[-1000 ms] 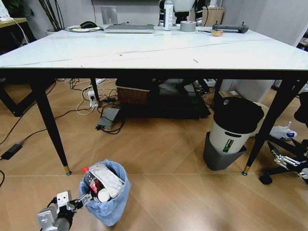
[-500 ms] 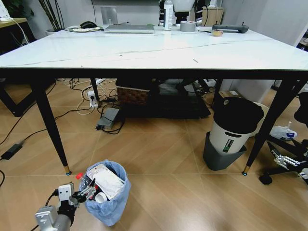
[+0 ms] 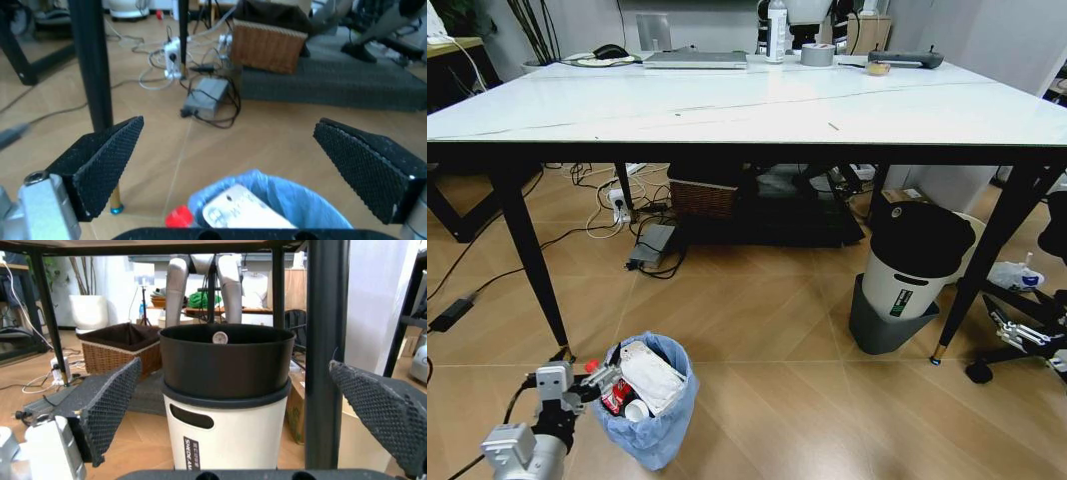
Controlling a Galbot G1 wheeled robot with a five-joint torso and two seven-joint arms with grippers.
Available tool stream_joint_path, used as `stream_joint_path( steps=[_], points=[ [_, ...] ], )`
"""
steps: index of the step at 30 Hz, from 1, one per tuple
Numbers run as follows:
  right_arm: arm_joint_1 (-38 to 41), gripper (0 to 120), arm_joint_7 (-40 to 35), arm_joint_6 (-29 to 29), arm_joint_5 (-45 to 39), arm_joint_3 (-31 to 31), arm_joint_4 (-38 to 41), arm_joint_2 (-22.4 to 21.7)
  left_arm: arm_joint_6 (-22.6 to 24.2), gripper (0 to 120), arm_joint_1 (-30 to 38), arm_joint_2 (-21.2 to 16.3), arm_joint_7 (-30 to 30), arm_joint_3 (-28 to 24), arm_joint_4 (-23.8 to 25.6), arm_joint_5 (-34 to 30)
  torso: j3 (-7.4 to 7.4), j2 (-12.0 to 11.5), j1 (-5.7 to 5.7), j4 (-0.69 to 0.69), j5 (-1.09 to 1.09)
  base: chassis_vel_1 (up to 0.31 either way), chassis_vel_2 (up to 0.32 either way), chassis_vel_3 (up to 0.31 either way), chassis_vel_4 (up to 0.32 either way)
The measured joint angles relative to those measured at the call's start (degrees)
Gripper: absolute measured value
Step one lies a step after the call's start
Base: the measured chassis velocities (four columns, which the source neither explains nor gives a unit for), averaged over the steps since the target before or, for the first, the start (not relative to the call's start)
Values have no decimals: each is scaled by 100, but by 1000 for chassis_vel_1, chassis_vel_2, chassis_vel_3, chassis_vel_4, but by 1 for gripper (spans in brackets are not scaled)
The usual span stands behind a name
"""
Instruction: Pick up the trash bin and place the trash from the table into it.
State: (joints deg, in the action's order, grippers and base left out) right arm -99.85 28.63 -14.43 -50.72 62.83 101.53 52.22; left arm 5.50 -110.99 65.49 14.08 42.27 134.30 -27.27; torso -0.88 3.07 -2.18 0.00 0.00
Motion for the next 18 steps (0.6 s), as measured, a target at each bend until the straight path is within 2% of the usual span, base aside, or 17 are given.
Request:
stream_joint_path(
  steps=[7, 13, 18],
  points=[
    [0, 100, 0, 0, 0, 0, 0, 0, -179, 100, -13, 67, -113, 71, 19, 227, 0, 0, 0, 0, 0, 0, 0, 0, 0],
    [0, 100, 0, 0, 0, 0, 0, 0, -725, 100, -50, 120, -681, 156, -34, 906, 0, 0, 0, 0, 0, 0, 0, 0, 0],
    [0, 100, 0, 0, 0, 0, 0, 0, -786, 100, -54, 126, -747, 169, -50, 977, 0, 0, 0, 0, 0, 0, 0, 0, 0]
  ],
)
